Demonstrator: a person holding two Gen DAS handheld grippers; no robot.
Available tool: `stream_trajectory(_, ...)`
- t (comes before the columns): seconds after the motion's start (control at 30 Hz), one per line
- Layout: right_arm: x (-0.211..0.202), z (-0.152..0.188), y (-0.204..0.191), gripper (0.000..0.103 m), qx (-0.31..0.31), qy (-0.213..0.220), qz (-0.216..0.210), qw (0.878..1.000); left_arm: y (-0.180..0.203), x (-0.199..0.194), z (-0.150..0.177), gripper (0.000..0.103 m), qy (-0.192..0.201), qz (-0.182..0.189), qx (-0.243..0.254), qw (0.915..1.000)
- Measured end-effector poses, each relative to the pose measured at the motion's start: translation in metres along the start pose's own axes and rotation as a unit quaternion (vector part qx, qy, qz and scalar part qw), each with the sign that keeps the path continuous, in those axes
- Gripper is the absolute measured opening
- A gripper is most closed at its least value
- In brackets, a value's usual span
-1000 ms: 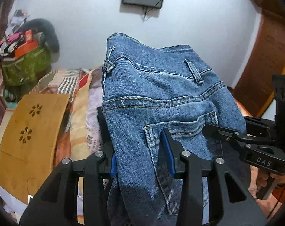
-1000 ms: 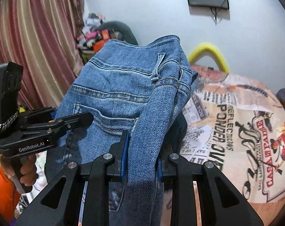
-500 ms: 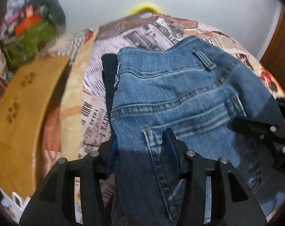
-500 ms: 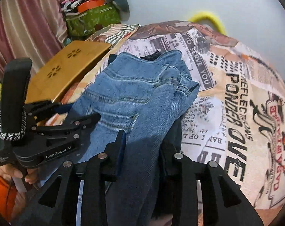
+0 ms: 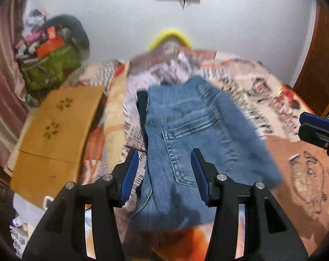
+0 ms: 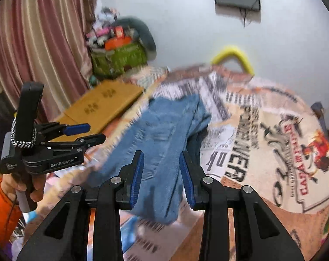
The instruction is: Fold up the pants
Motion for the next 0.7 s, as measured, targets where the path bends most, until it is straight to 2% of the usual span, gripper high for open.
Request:
stream_trajectory(0.13,-0.068,-0.013,-0.02,0.031,-0.006,0.068,-0.005,0.998,0.014,-0.079,-0.008,0.052,0.058,0.006,-0.004,0.9983)
stream_trajectory(0.23,-0.119,-0.017,-0.038,0.031,-0.016,0.121,-0.004,0.992,0.027,-0.143,-0.007,0.052,0.112,0.009,0.002,0.9937)
stream_trajectory(0.43,-0.199,-0.006,-0.074,0.031,-0.019,0.201,-0.008,0.979,0.053,-0.255,0.015,0.055,0.204,0.013,0.018,0.9788)
stream_trajectory(0.57,-0.238,0.01,-0.102,0.032,-0.027,0.248,0.01,0.968,0.066,-0.312,0.039,0.065,0.253,0.012,0.02,0.9671)
stream_trajectory(0.63,-0.248,0.016,-0.108,0.042,-0.025,0.258,0.018,0.966,0.073,-0.335,0.051,0.068,0.274,0.008,0.026,0.9614)
stream_trajectory(0.7,-0.252,0.022,-0.111,0.047,-0.017,0.262,0.029,0.965,0.077,-0.354,0.062,0.085,0.291,-0.001,0.027,0.9564)
Point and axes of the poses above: each gripper's, at about its wrist camera, not at the fingertips, and x roughly the way its jaws point, y to its right, z to its underside, the point moved 6 cm from there along x, roughly the way its jaws point, and after that the axes turned 3 degrees about z, right-handed, at the moved point
